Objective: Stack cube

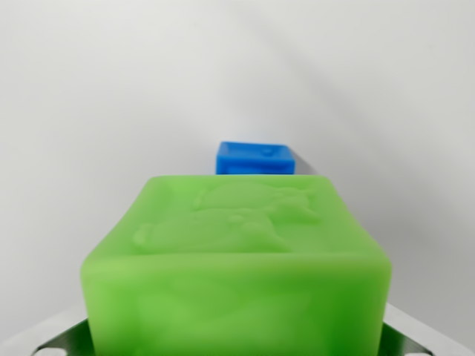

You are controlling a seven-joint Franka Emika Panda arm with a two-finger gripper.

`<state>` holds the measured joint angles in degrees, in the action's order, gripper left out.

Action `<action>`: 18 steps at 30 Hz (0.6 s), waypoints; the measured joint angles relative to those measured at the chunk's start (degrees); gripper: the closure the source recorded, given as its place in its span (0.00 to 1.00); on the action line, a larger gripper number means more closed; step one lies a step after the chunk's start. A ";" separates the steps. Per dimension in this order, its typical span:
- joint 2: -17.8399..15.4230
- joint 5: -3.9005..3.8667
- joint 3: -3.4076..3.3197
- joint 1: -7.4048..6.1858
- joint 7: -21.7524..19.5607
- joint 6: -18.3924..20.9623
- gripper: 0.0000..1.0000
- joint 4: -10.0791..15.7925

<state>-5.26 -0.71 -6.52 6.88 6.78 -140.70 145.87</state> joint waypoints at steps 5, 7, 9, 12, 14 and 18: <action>-0.40 -0.15 -0.59 0.68 1.01 0.50 1.00 -0.13; -0.52 -0.21 -0.82 0.89 1.40 0.71 1.00 -0.19; -0.66 -0.27 -1.07 1.11 1.80 0.93 1.00 -0.25; -0.79 -0.32 -1.37 1.41 2.28 1.10 1.00 -0.32; -0.56 -0.32 -1.47 1.50 2.43 0.78 1.00 -0.25; 1.17 -0.30 -1.47 1.49 2.59 -0.98 1.00 0.04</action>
<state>-4.09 -1.01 -8.00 8.37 9.38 -141.68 145.90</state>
